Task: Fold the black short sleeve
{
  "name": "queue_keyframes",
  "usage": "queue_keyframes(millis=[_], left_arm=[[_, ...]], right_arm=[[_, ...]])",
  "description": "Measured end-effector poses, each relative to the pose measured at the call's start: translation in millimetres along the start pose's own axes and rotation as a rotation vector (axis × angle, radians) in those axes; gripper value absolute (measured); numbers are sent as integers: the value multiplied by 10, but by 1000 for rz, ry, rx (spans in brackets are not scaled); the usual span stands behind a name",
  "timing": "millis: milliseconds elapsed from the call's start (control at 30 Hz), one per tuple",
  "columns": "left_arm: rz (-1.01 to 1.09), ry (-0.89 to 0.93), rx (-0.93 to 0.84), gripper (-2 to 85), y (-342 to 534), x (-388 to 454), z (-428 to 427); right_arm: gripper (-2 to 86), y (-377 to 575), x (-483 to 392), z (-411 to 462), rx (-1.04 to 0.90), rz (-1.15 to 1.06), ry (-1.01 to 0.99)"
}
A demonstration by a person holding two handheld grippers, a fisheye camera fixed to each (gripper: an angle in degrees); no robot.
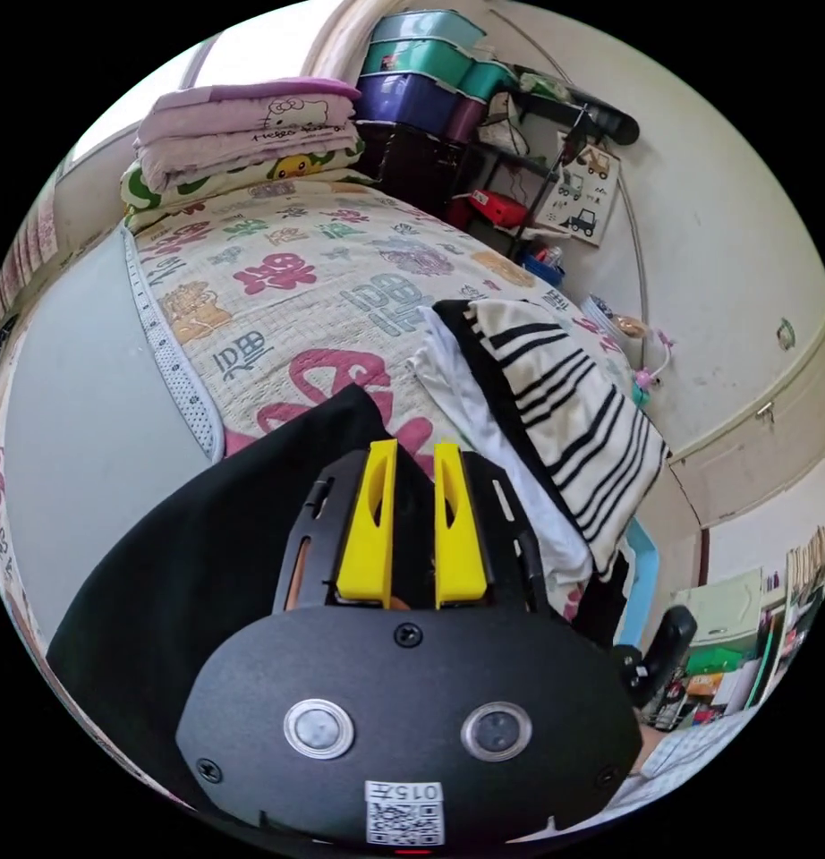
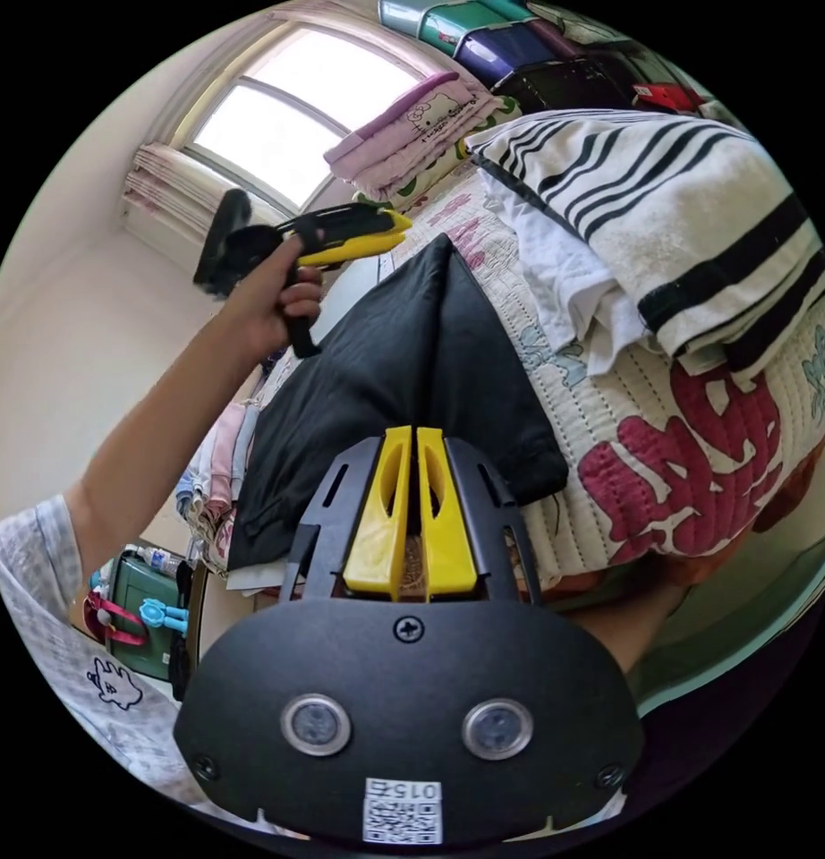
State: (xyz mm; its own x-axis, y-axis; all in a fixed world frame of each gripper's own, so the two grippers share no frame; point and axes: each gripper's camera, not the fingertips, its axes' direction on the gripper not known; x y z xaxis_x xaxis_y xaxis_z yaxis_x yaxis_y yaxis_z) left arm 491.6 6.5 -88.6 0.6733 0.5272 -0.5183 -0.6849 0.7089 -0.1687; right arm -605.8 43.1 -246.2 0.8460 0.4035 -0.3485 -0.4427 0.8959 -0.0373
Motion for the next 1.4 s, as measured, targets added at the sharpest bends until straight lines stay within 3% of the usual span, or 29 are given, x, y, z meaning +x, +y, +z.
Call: queue_keyframes(millis=[100,300,467,600,733,900,1033,1233,1300,1400], left_arm=[[8,-205,-135,70,-225,3,508],[69,-197,-140,81,-389,38,456],[44,-250,-49,115,-572,-55,220],[-13,-197,-113,136,-619,-166,425],[-22,-224,-136,127,-489,-167,654],[65,-288,-167,40,-447,-68,613],[78,-243,-71,21,-384,-22,250],[75,-25,163,10,-318,-7,-665],[92,28,217,9,-227,-21,-956],[142,34,266,8,125,-160,-1384]], right_arm=[[0,28,-43,-41,1,-11,-6],[21,265,-82,-402,82,-20,-89],[101,547,-94,-775,254,40,168],[112,541,-50,-571,166,36,164],[79,636,-144,-322,107,22,146],[22,828,-123,-311,119,41,69],[12,990,-218,-591,220,46,74],[8,1158,-660,-1247,410,-25,193],[8,1220,-881,-1462,447,-95,152],[8,1357,-1413,-1541,347,-293,-6]])
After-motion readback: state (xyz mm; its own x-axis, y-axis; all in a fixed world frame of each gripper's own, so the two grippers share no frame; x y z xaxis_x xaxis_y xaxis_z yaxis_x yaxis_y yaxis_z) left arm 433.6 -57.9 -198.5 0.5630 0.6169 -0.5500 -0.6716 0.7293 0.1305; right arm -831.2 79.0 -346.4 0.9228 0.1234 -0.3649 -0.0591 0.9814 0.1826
